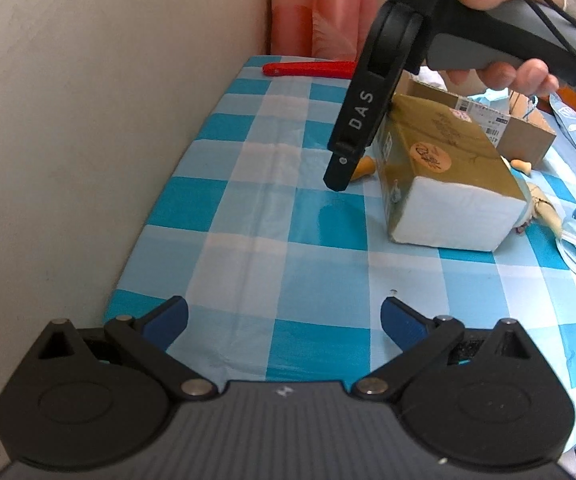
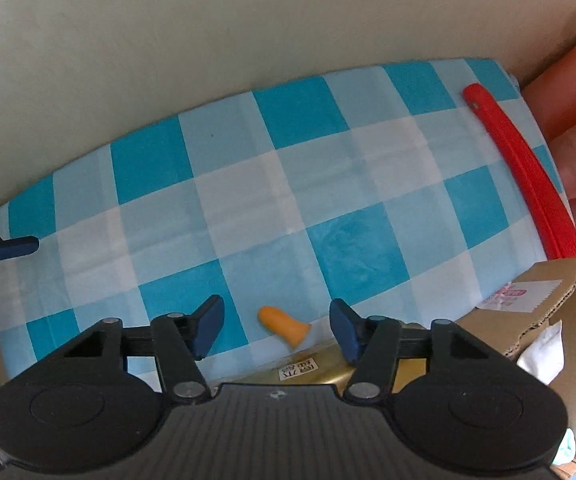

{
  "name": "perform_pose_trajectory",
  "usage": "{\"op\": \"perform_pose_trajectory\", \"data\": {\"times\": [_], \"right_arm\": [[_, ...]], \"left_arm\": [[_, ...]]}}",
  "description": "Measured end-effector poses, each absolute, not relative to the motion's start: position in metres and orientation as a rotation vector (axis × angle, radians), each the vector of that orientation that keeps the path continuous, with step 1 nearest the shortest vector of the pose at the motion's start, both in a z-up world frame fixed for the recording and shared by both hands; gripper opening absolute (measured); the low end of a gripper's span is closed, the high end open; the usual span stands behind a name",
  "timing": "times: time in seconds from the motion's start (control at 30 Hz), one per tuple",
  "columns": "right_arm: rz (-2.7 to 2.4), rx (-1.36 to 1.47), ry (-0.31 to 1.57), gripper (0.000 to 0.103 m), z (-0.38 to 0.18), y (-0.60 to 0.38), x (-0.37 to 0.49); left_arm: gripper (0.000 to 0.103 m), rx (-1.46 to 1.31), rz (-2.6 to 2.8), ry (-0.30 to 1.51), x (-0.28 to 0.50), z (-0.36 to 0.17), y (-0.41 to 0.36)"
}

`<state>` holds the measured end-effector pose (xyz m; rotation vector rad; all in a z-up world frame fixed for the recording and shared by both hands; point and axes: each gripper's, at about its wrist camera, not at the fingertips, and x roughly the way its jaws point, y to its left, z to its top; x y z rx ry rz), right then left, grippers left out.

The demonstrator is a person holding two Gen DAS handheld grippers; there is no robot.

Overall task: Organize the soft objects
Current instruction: 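Grasp the orange earplug between the right tool's fingers, then lift the earplug with the right tool while the left tool moves toward the blue face mask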

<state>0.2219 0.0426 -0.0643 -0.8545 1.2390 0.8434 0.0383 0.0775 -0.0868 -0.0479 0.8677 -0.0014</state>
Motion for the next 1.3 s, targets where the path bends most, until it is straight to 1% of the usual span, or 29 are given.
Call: {"op": "perform_pose_trajectory", "data": {"times": [0.1, 0.23, 0.33, 0.37, 0.47, 0.5, 0.83, 1.3], "right_arm": [[0.828, -0.872, 1.259, 0.054, -0.068, 0.047, 0.223], [0.819, -0.915, 1.266, 0.052, -0.073, 0.051, 0.218], [0.816, -0.937, 1.268, 0.047, -0.077, 0.054, 0.216], [0.813, -0.935, 1.272, 0.043, -0.077, 0.054, 0.215], [0.795, -0.951, 1.268, 0.034, -0.078, 0.058, 0.216], [0.790, -0.953, 1.267, 0.033, -0.079, 0.058, 0.216], [0.833, -0.913, 1.243, 0.031, -0.068, 0.056, 0.203], [0.915, -0.799, 1.146, 0.031, -0.009, 0.030, 0.160]], "left_arm": [[0.102, -0.047, 0.002, 0.871, 0.039, -0.088, 0.079], [0.102, -0.057, 0.002, 0.874, 0.040, -0.089, 0.080], [0.102, -0.057, -0.003, 0.877, 0.041, -0.090, 0.080], [0.102, -0.056, -0.005, 0.877, 0.041, -0.090, 0.080], [0.102, -0.056, -0.008, 0.876, 0.041, -0.090, 0.080], [0.102, -0.055, -0.007, 0.875, 0.041, -0.090, 0.081], [0.102, -0.052, -0.012, 0.881, 0.041, -0.092, 0.079], [0.102, 0.029, -0.062, 0.839, 0.028, -0.076, 0.061]]}}
